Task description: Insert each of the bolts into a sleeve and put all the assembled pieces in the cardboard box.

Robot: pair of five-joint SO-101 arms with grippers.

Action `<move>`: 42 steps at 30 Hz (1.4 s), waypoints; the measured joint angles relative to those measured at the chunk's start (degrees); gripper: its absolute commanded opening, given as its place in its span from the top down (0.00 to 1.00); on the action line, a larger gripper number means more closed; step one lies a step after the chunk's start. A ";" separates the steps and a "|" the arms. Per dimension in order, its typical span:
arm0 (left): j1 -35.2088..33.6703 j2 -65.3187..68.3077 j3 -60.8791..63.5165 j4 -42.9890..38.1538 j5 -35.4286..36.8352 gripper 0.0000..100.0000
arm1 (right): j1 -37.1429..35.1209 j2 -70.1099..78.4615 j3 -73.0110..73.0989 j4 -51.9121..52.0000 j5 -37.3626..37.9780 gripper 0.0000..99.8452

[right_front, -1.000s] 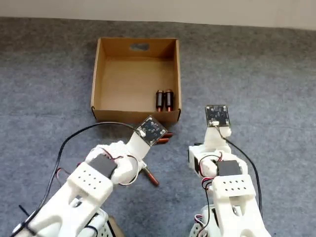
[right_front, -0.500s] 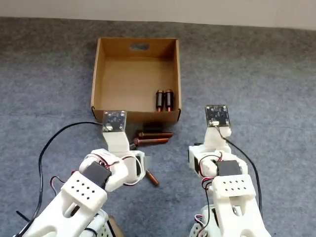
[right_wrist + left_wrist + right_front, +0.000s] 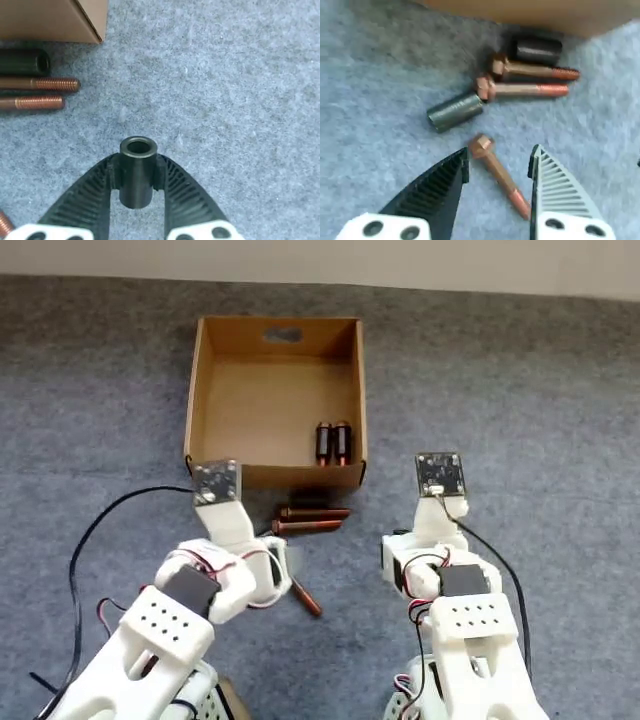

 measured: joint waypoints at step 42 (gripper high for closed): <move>10.64 37.19 -11.78 -4.04 0.44 0.84 | 0.00 0.00 0.00 0.00 0.00 0.99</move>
